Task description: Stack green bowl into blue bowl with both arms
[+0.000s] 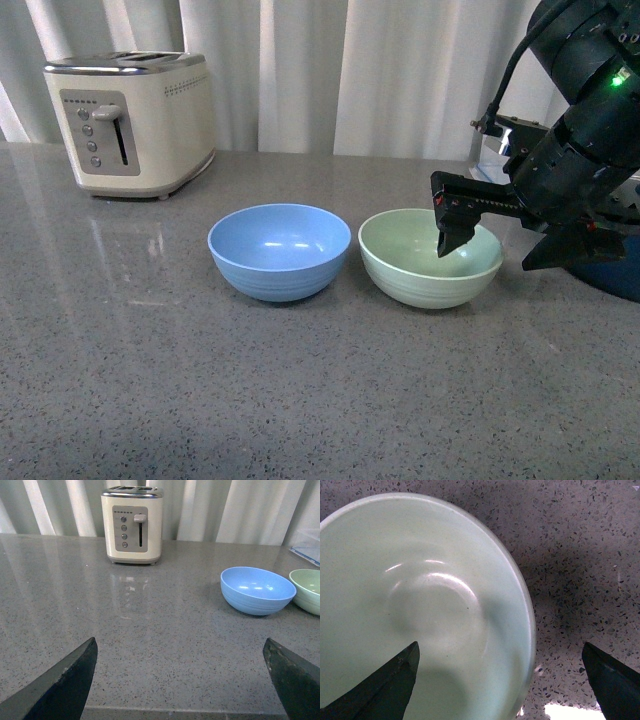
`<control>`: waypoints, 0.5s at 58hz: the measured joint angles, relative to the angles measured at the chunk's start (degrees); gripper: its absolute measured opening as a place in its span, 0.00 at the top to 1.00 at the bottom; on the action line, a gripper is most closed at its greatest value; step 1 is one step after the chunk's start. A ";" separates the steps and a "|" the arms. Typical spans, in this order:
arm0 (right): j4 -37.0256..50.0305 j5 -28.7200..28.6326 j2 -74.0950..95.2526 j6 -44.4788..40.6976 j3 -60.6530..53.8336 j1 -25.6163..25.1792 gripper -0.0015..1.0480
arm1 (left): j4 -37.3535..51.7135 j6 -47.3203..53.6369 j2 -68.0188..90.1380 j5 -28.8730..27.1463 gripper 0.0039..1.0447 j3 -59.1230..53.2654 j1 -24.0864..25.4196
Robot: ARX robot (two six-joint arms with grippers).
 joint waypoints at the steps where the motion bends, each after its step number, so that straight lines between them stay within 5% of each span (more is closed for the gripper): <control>1: 0.07 0.00 0.09 -0.07 0.02 0.00 0.10 | 0.00 0.00 0.00 0.00 0.06 0.00 0.00; 12: 1.09 0.00 1.16 -1.03 0.72 0.00 0.10 | 0.00 0.00 0.00 0.00 0.06 0.00 0.00; 29: 1.66 -0.92 2.05 -1.27 1.40 0.00 0.66 | 0.00 0.00 0.00 0.00 0.06 0.00 0.00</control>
